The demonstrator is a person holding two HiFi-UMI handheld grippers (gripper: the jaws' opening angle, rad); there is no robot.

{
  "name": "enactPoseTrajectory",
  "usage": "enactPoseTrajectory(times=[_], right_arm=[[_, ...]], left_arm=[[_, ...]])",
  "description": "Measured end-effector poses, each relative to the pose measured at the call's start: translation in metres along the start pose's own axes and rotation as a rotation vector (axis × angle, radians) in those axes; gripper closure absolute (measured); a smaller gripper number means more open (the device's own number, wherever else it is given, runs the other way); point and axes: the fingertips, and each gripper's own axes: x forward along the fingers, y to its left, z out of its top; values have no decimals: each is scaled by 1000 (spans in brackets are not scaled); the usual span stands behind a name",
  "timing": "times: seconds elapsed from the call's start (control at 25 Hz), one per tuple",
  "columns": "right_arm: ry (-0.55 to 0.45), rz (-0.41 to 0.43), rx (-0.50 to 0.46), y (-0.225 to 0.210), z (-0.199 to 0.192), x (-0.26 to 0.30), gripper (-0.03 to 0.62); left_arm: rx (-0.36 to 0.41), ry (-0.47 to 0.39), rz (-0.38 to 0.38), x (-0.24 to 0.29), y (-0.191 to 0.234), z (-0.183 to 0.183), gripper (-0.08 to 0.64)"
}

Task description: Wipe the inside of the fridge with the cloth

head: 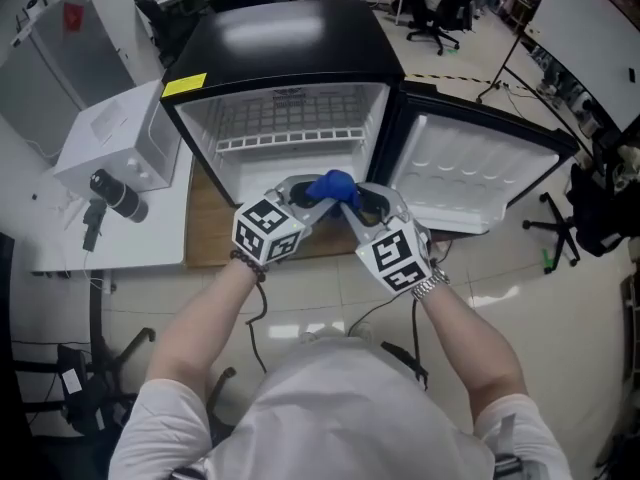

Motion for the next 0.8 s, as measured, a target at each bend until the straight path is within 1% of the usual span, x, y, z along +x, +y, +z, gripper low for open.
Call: enactPoseTrajectory(times=[0.12, 0.2, 0.36, 0.48, 0.6, 0.72, 0.8], right_arm=[[9, -74, 25, -4, -2, -6, 503], [6, -115, 69, -7, -3, -11, 518], [-16, -173, 153, -13, -1, -22, 532], [-34, -207, 217, -16, 0, -31, 543], [-45, -256, 266, -25, -1, -41, 548], [-42, -316, 302, -39, -7, -57, 549], [-42, -355, 323, -53, -13, -68, 549]], left_arm=[[-17, -9, -66, 0, -10, 2, 494], [-21, -14, -109, -1, -17, 4, 491], [-17, -30, -180, -2, -30, 11, 483], [-7, -42, -214, -4, -38, 15, 460], [3, -62, -217, -3, -39, 19, 436], [-12, -77, -187, 2, -38, 18, 412], [-27, -72, -160, 9, -37, 14, 407]])
